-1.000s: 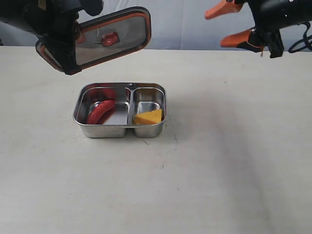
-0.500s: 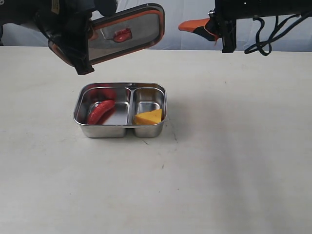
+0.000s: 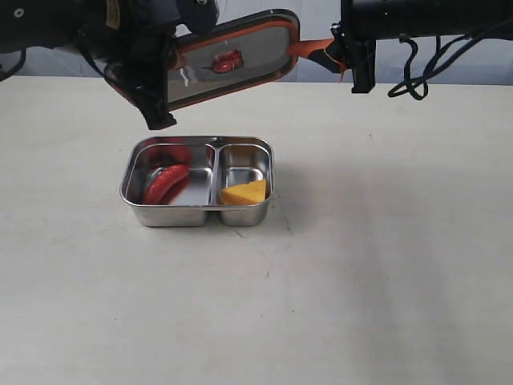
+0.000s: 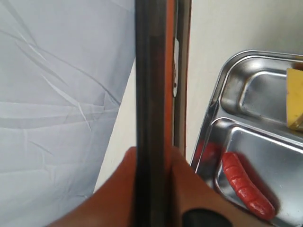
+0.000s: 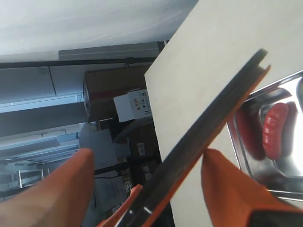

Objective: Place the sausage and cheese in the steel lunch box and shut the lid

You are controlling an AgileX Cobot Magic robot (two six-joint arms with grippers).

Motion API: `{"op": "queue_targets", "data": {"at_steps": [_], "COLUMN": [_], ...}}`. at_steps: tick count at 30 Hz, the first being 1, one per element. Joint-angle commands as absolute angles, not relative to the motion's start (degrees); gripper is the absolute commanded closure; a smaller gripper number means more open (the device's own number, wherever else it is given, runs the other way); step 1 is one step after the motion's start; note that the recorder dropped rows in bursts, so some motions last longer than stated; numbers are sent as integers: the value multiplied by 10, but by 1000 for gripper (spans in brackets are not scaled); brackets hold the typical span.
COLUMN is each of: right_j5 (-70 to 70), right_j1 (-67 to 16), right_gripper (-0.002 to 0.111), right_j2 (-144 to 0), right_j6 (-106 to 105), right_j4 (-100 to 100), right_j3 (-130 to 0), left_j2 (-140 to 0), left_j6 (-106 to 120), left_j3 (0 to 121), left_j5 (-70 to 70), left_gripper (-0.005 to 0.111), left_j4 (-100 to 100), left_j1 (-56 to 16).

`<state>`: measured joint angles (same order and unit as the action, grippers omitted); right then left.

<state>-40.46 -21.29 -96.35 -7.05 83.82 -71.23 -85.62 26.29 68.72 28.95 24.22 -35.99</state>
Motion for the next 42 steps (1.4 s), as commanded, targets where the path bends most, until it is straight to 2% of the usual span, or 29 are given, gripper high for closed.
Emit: {"op": "queue_targets", "data": {"at_steps": [1, 6, 8, 10, 14, 21, 23, 27, 29, 42], "right_j5": [-403, -407, -407, -407, -405, -402, -402, -396, -394, -349], "right_j1": [-214, -214, -218, -218, -218, -218, -218, -218, -218, -244], "right_gripper": [46, 46, 51, 66, 109, 108, 108, 108, 108, 109], "right_j2": [-965, -965, -965, -965, -965, -965, -965, -965, -965, -982], "right_j6": [-75, -75, -78, -79, -79, -95, -96, -106, -114, -175], "right_j4": [841, 840, 839, 839, 839, 839, 839, 839, 838, 778], "right_j3": [-711, -711, -711, -711, -711, -711, -711, -711, -711, -693], "left_j2": [-850, -850, -850, -850, -848, -848, -848, -848, -848, -792], "left_j6": [256, 256, 256, 256, 256, 256, 256, 259, 259, 165], "left_j3": [691, 691, 691, 691, 691, 691, 691, 691, 691, 691], "left_j5": [269, 269, 269, 269, 270, 281, 290, 325, 337, 492], "left_gripper": [107, 107, 107, 107, 107, 106, 99, 58, 45, 44], "left_j4": [241, 239, 238, 239, 239, 234, 230, 204, 201, 202], "left_j1": [-373, -378, -378, -378, -378, -378, -378, -378, -378, -377]}}
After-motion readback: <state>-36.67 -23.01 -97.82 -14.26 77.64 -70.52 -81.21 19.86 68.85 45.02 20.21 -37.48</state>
